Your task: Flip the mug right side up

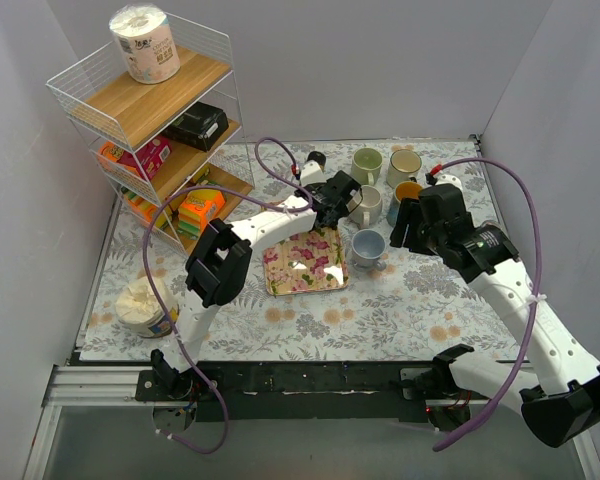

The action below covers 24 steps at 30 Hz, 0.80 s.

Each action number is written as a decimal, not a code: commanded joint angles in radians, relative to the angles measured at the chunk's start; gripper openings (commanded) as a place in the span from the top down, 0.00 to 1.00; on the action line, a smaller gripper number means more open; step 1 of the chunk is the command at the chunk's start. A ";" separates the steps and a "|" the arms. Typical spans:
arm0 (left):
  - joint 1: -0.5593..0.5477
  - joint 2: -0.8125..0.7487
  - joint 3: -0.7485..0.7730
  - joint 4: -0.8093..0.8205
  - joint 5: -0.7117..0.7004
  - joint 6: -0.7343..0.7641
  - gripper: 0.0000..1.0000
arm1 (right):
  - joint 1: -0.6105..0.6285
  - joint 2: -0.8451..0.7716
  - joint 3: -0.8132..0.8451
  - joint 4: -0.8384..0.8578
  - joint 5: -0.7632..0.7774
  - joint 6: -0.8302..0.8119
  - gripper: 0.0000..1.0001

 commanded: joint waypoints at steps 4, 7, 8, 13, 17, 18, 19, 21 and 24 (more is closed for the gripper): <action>0.004 0.026 0.043 0.042 -0.057 0.020 0.41 | -0.019 -0.038 -0.014 0.003 -0.026 -0.024 0.29; 0.008 0.048 0.063 0.020 -0.069 0.019 0.39 | -0.023 -0.041 -0.016 0.003 -0.030 -0.025 0.29; 0.011 0.049 0.061 0.019 -0.071 0.016 0.39 | -0.024 -0.043 -0.018 0.003 -0.032 -0.027 0.29; 0.016 0.029 0.047 0.028 -0.085 0.022 0.56 | -0.027 -0.044 -0.019 0.004 -0.038 -0.030 0.30; 0.016 0.005 0.029 0.034 -0.091 0.022 0.61 | -0.029 -0.040 -0.021 0.007 -0.044 -0.030 0.30; 0.016 0.000 0.020 0.037 -0.091 0.021 0.64 | -0.029 -0.038 -0.022 0.010 -0.046 -0.028 0.30; 0.016 -0.005 0.015 0.039 -0.092 0.019 0.65 | -0.032 -0.037 -0.024 0.012 -0.047 -0.027 0.30; 0.016 -0.012 0.006 0.040 -0.091 0.021 0.71 | -0.030 -0.035 -0.027 0.015 -0.053 -0.025 0.31; 0.016 -0.023 0.000 0.036 -0.094 0.019 0.84 | -0.030 -0.036 -0.033 0.017 -0.058 -0.022 0.31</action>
